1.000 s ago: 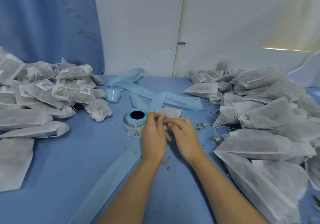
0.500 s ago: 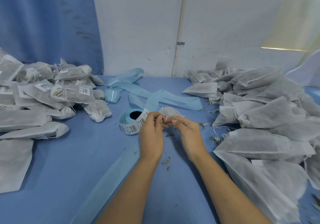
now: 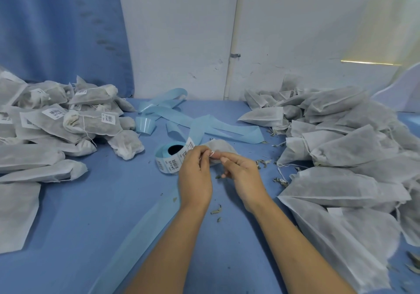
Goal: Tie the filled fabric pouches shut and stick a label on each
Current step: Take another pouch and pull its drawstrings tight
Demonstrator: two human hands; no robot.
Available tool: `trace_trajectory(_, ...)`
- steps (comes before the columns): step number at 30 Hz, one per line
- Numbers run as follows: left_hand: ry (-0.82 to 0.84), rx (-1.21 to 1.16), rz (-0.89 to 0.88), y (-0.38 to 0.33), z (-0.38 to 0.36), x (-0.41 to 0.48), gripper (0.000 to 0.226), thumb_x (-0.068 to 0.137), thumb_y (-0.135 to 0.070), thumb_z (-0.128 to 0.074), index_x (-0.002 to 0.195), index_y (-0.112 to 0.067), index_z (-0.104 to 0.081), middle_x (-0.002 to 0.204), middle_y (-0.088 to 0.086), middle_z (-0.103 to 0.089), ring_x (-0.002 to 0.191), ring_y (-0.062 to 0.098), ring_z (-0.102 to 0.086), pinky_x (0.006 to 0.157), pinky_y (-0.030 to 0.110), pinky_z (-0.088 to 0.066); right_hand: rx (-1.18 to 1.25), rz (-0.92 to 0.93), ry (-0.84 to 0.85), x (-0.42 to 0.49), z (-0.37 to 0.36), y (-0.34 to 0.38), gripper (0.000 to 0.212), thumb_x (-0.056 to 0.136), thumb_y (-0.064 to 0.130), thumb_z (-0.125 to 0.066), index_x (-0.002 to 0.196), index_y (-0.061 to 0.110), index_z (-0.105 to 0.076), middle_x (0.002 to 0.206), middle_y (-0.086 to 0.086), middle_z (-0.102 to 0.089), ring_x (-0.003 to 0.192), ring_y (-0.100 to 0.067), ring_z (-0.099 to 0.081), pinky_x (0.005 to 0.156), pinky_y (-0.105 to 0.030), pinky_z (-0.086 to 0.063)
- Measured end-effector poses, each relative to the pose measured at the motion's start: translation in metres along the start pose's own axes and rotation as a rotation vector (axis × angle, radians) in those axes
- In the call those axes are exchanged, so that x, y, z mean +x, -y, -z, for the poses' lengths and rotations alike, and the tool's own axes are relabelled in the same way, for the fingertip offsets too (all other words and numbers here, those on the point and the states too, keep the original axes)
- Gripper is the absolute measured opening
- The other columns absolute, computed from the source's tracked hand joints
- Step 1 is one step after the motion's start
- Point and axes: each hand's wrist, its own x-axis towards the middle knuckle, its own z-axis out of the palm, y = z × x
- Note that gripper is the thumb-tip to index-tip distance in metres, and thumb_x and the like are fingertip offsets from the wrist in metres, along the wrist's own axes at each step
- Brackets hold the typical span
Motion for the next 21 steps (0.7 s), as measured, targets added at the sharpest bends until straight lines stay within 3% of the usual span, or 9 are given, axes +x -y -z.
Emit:
trace_trajectory(2,-0.019,0.033,0.017,0.0018,0.0008,0.0021,0.015,0.098,-0.018,-0.050,0.098,-0.014,-0.065,0.098,-0.003,-0.061,0.086,0.006,-0.053,0.072,0.006,-0.038,-0.029,-0.020,-0.008,0.0013,0.0041,-0.0015,0.034,0.099,0.003,-0.044,0.096,0.021,-0.073,0.056,0.015,-0.056,0.055,-0.004,-0.045,0.060,-0.013,-0.043)
trace_trajectory(4,-0.024,0.041,0.034,0.0030,0.0015,0.0032,0.016,0.098,-0.019,-0.051,0.098,-0.013,-0.065,0.099,-0.003,-0.060,0.085,0.004,-0.052,0.071,0.004,-0.036,-0.008,-0.046,-0.003,0.0024,0.0079,-0.0027,0.032,0.099,0.005,-0.044,0.099,0.018,-0.074,0.053,0.008,-0.048,0.055,-0.007,-0.042,0.060,-0.014,-0.043)
trace_trajectory(10,-0.014,-0.028,0.071,0.0011,0.0004,0.0030,0.014,0.099,-0.018,-0.050,0.093,-0.012,-0.062,0.096,-0.001,-0.060,0.085,0.007,-0.054,0.071,0.005,-0.038,0.345,-0.129,0.024,0.0021,0.0040,-0.0006,0.030,0.097,0.004,-0.047,0.094,0.012,-0.076,0.091,-0.011,-0.060,0.056,-0.007,-0.045,0.060,-0.019,-0.048)
trace_trajectory(17,-0.004,-0.067,0.106,0.0023,-0.0004,0.0036,0.014,0.098,-0.020,-0.051,0.091,-0.014,-0.062,0.094,0.000,-0.062,0.085,0.009,-0.055,0.070,0.009,-0.040,0.683,-0.228,0.013,0.0046,0.0060,0.0014,0.024,0.092,0.004,-0.048,0.103,0.004,-0.069,0.100,-0.003,-0.073,0.052,-0.005,-0.046,0.056,-0.017,-0.046)
trace_trajectory(21,0.001,-0.062,0.125,0.0024,-0.0006,0.0044,0.015,0.098,-0.020,-0.050,0.090,-0.014,-0.062,0.091,0.000,-0.062,0.083,0.011,-0.056,0.068,0.010,-0.040,0.793,-0.275,0.035,0.0054,0.0075,0.0003,0.025,0.079,0.010,-0.056,0.093,0.008,-0.077,0.098,-0.002,-0.073,0.049,-0.005,-0.045,0.054,-0.016,-0.047)
